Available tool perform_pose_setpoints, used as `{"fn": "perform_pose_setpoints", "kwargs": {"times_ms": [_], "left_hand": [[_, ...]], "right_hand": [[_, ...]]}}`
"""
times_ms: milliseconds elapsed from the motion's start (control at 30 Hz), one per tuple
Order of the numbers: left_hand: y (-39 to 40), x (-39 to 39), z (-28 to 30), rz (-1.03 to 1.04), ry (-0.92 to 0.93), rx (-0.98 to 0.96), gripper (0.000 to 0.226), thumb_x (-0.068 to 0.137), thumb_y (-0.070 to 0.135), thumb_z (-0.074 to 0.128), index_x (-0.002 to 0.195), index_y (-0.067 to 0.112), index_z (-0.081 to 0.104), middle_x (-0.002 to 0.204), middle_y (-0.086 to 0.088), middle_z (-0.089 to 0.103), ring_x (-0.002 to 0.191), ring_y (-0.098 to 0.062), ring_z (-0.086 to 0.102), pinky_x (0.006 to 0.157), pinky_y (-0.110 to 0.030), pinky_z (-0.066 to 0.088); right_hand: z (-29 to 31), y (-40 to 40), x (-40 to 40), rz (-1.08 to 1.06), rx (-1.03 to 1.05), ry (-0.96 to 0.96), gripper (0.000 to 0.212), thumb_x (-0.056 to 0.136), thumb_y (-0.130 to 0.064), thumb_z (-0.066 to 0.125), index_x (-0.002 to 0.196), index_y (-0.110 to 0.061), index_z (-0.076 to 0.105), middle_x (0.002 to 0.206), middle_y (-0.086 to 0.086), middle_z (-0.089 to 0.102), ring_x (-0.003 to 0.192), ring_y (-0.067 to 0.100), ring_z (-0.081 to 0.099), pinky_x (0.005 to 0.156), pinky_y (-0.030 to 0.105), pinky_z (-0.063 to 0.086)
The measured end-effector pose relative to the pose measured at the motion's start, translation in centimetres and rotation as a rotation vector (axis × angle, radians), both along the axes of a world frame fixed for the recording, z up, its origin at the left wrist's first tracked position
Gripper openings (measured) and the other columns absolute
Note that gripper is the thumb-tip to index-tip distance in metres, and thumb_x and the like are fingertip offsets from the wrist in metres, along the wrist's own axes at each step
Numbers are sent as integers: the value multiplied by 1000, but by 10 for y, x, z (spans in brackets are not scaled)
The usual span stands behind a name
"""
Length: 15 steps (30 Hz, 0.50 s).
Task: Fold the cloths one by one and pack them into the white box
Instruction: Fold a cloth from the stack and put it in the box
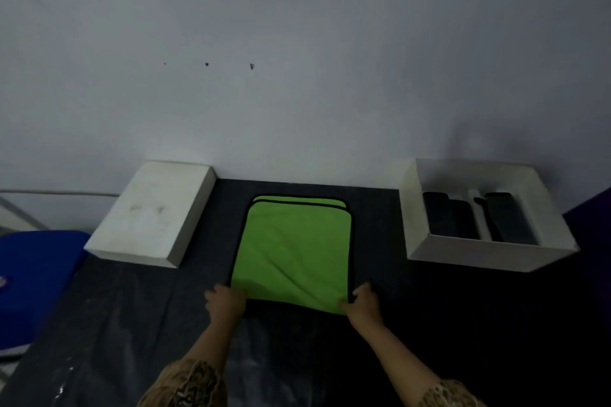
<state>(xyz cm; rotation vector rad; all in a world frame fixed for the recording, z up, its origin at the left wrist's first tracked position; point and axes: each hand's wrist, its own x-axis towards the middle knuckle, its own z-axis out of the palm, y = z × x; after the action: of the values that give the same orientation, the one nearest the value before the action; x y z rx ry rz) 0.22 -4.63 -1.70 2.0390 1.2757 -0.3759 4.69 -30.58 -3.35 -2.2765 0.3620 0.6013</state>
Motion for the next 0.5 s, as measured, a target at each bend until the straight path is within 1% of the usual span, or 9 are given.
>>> {"fn": "perform_pose_setpoints", "kwargs": {"times_ms": [67,167,233,300,333,367,400,433,500], "left_hand": [[9,-2,-5,-31,-49,-23,64,84,22,64,129,-12,34,136,-35,35,123,-49,41,103,-45,35],[17,0,-7,-112,-62,-8,55,85,24,64,122,-12,45,127,-35,50,119,-45,48,97,-42,41],[20,0,-7,-122,-129,-13,41,86,21,63,109,-13,58,116,-33,60,111,-43,56,88,-38,44],[22,-1,-6,-113,-191,-15,26,86,18,64,83,-7,65,102,-33,66,97,-39,62,77,-35,44],[23,-2,-6,-105,-212,-23,28,86,17,63,66,-2,60,96,-33,67,88,-36,63,72,-34,42],[23,-3,-6,-97,-232,-20,37,87,17,62,54,5,51,91,-33,67,82,-35,62,68,-33,40],[24,-4,-7,-99,-249,-3,44,88,17,61,48,9,44,88,-34,67,78,-34,61,66,-32,37],[24,-5,-6,-91,-271,-2,47,89,17,59,46,10,42,86,-34,67,74,-32,59,64,-30,34],[23,-8,-3,-76,-306,-9,40,91,15,57,53,1,54,85,-34,66,70,-29,56,64,-28,34]], "right_hand": [[-1,4,-3,-72,-7,-10,41,71,-7,78,96,-4,45,113,23,60,102,33,59,78,30,44],[-1,5,-6,-118,-13,-17,34,72,-2,74,90,-8,46,108,22,64,88,27,59,68,24,39],[-2,2,-6,-129,-33,-27,25,72,-1,72,85,-11,52,104,21,66,88,28,61,68,24,39],[-3,-1,-6,-133,-41,-43,19,71,-1,71,85,-9,62,101,18,68,92,29,64,71,25,43],[0,-2,-6,-136,-39,-50,17,69,0,71,82,-9,63,98,17,69,91,28,64,73,25,45],[1,-1,-6,-137,-32,-62,18,68,1,71,77,-12,62,94,16,69,86,27,64,72,26,46],[3,-1,-6,-133,-26,-78,20,67,0,72,73,-14,58,88,14,68,80,25,63,68,25,47],[4,0,-7,-121,-20,-91,23,66,-2,74,71,-15,56,82,11,65,73,22,60,62,25,46],[1,1,-9,-91,-19,-115,27,65,-8,79,67,-17,53,75,8,63,67,19,57,55,24,42]]}}
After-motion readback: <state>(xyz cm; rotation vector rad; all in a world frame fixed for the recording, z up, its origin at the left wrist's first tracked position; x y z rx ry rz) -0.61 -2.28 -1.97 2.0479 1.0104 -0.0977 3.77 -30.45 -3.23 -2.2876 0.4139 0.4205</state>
